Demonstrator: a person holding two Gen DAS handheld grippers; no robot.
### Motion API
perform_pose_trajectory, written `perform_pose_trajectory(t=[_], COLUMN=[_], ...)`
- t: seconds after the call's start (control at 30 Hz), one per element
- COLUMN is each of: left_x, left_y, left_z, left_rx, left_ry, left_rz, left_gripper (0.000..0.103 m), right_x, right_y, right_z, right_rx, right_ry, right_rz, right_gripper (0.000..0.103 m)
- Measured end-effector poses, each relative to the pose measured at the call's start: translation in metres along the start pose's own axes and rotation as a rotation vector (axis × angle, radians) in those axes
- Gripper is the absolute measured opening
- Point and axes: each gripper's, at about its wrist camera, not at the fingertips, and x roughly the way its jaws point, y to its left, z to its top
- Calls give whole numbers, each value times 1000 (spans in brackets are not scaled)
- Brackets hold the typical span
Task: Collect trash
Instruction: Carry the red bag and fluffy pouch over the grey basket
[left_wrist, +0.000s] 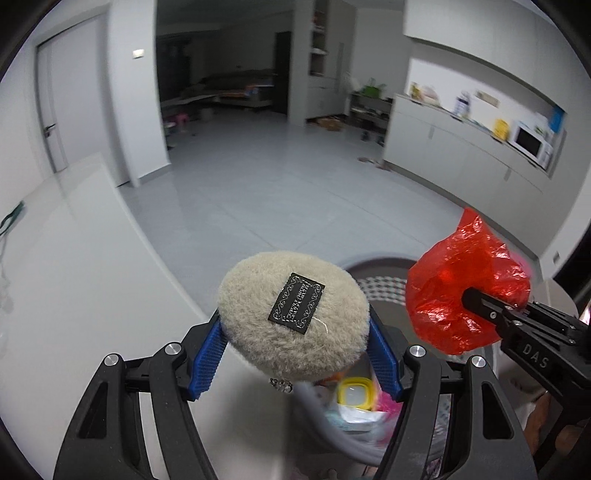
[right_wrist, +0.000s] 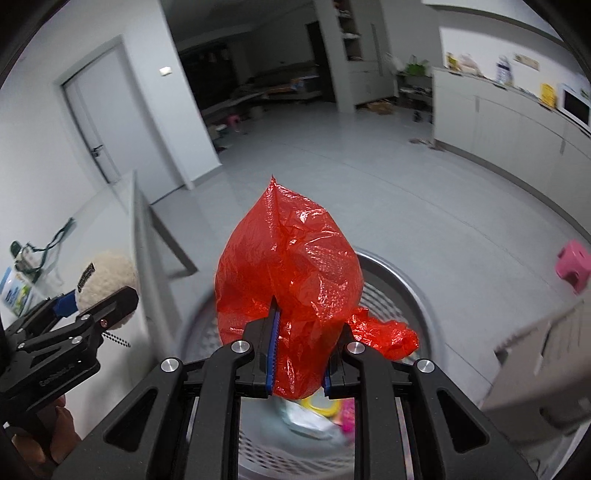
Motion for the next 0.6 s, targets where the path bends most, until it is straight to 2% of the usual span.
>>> perform_pose_trajectory(t=[0.27,0.37,0.43,0.5,0.6], left_x=[23,26,27,27,22], left_y=[-42,-50,-53,-57,-58], left_z=[-3,0,1,4,2], left_rx=[53,63,63,62,64], left_ry=[48,46,46,44,35], left_rz=[-35,-28,-26,-21,-13], left_gripper=[70,71,73,76,79], right_x=[-2,-3,-2,-4,-9], right_y=[-33,-35,-33,-36,-40], right_z=[-20,-21,-18,-18,-18], right_rx=[35,34,31,28,34], right_ry=[37,38,36,27,3], right_rz=[-25,-17,-14,-15,-10], right_gripper=[18,22,28,46,52])
